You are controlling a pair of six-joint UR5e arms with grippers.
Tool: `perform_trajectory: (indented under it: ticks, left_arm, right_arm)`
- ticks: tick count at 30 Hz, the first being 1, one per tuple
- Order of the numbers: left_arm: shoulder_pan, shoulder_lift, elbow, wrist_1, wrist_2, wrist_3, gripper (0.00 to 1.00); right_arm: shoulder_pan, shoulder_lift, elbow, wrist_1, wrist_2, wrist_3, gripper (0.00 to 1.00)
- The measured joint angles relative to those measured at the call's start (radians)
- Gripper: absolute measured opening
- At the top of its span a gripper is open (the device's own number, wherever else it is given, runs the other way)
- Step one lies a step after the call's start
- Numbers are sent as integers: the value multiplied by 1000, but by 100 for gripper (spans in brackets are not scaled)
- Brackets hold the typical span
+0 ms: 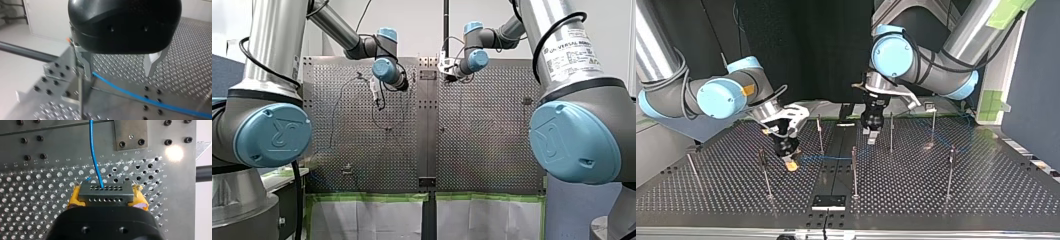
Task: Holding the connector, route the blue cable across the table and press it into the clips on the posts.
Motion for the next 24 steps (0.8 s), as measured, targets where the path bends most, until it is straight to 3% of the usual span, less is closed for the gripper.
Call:
perform_trajectory:
  ticks: [5,10,17,24]
  left_arm:
    - [-16,40,-34,6,3,6,100]
    - [-56,51,-43,23,-10,41,100]
    - [-129,51,-3,35,-76,70,100]
    - [-198,48,49,11,-122,98,100]
  right_arm:
    - [2,-2,0,0,0,1,0]
    - [-2,-18,-1,0,1,1,0]
    - [-13,-40,-1,1,8,3,0]
    - [-25,-43,0,7,37,0,0]
